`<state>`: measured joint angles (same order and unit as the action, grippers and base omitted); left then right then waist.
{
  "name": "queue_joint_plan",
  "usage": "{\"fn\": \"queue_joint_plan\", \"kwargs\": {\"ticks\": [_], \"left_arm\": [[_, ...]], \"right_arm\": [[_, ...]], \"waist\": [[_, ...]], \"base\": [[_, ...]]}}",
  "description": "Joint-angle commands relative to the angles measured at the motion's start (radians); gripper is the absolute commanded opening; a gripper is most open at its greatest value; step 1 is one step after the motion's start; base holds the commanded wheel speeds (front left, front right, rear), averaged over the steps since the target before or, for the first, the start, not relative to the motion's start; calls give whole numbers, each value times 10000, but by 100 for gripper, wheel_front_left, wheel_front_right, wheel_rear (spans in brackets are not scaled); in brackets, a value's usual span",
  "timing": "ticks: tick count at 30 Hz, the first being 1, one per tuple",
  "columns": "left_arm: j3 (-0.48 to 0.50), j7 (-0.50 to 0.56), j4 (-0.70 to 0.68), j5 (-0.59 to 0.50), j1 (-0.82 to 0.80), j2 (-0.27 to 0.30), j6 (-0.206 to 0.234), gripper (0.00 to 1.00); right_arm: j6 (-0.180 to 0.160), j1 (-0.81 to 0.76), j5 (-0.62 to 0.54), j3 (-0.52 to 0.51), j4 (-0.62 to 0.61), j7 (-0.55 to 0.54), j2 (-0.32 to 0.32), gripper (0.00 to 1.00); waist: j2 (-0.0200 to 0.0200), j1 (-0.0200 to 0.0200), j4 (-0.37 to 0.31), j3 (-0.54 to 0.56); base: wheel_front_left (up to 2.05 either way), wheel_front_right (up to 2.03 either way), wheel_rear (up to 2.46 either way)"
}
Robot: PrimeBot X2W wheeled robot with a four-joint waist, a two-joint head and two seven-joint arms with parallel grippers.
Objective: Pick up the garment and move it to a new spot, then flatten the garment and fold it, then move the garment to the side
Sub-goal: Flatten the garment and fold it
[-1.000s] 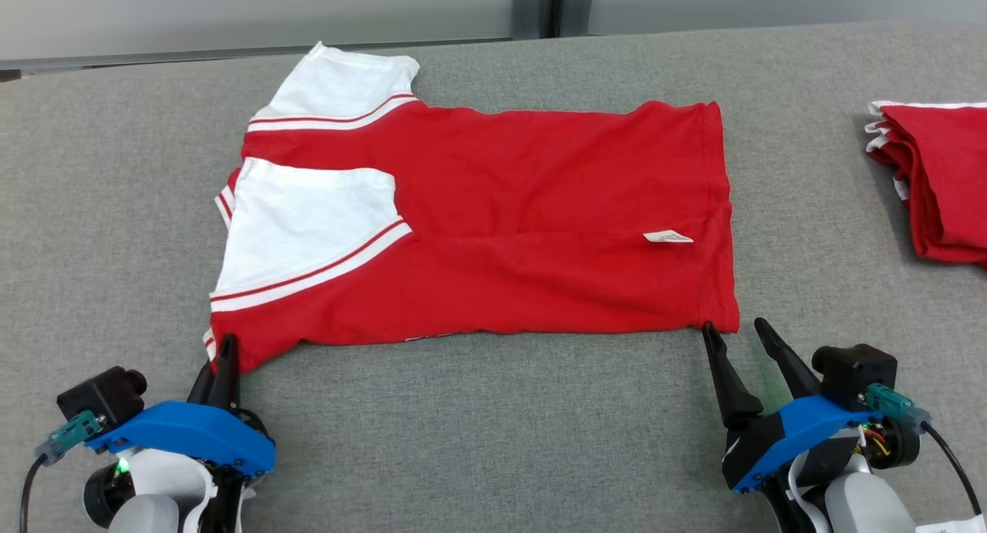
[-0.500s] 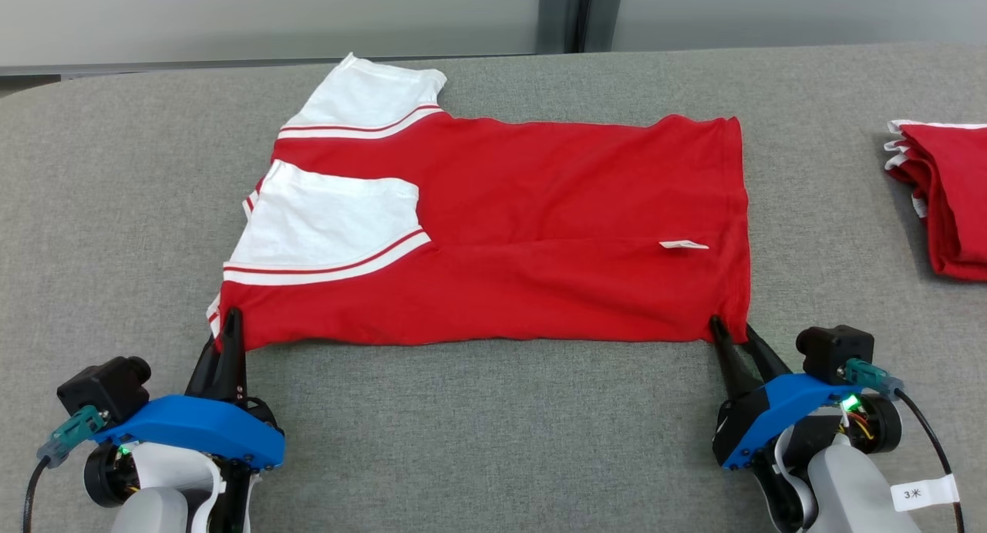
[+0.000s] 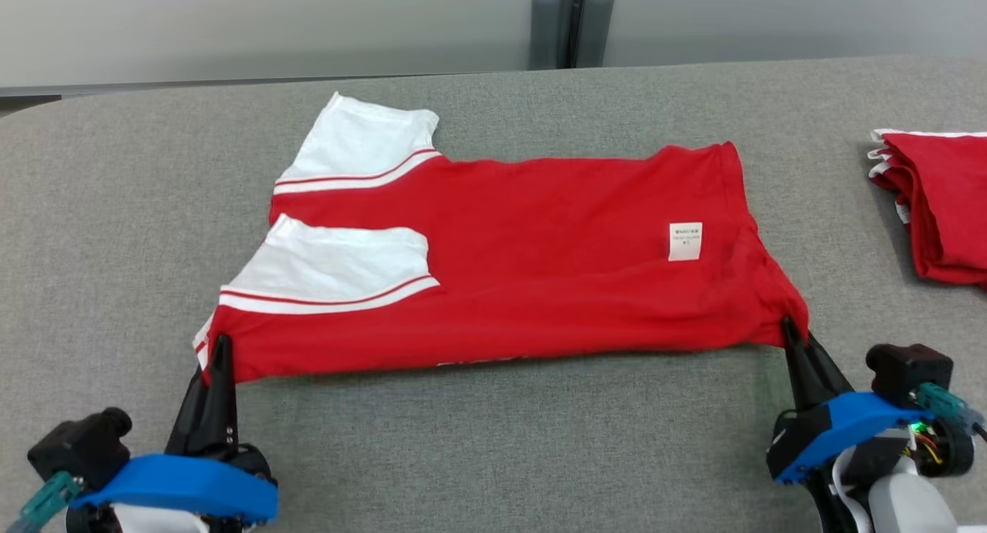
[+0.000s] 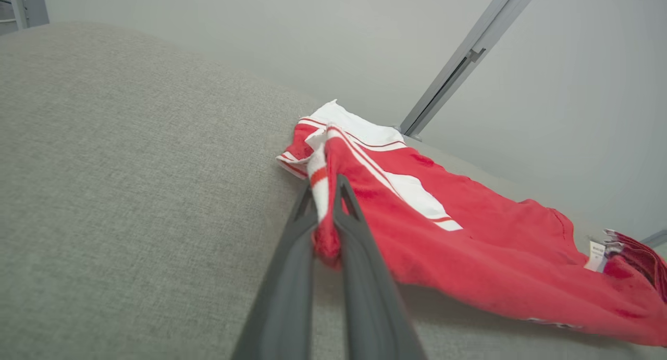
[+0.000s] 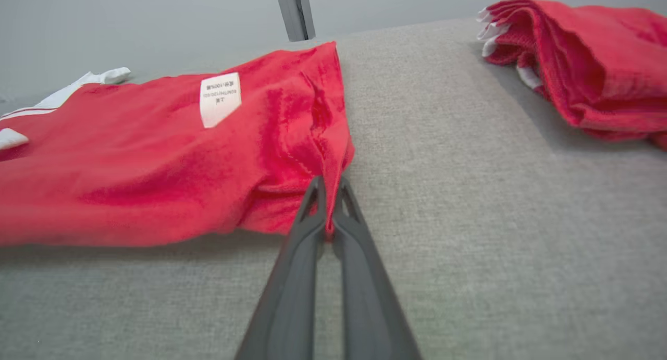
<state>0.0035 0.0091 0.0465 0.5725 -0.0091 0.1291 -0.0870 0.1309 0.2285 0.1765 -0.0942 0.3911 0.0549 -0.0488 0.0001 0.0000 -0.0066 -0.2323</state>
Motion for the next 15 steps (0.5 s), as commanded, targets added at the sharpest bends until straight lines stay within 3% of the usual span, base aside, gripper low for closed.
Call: {"fn": "queue_joint_plan", "kwargs": {"ticks": [1, 7, 13, 14, 15], "left_arm": [[2, 92, -607, 17, 578, 59, 101, 0], [-316, 705, -2132, 186, 2465, -118, 364, 0], [-438, 908, -2089, 544, 3154, -304, 558, 0], [-458, 917, -1952, 617, 3159, -347, 565, 0], [-456, 919, -1777, 620, 3118, -342, 574, 0]], "right_arm": [[-3, -635, 8, -197, -745, -374, -30, 0], [-3, -2323, 253, -499, -2739, -1643, -29, 0], [-1, -2954, 582, -596, -3003, -2171, -27, 0], [-1, -2999, 685, -546, -2955, -2228, -29, 1], [-1, -3029, 746, -505, -2905, -2279, -27, 15]], "waist": [[-1, 0, 4, 23], [-1, 0, -15, 55], [-1, 0, 3, 143], [-1, 0, -3, 165], [-1, 0, -14, 188]], "base": [[0, 0, 0], [0, 0, 0], [0, 0, 0], [0, 0, 0], [0, 0, 0]]}}
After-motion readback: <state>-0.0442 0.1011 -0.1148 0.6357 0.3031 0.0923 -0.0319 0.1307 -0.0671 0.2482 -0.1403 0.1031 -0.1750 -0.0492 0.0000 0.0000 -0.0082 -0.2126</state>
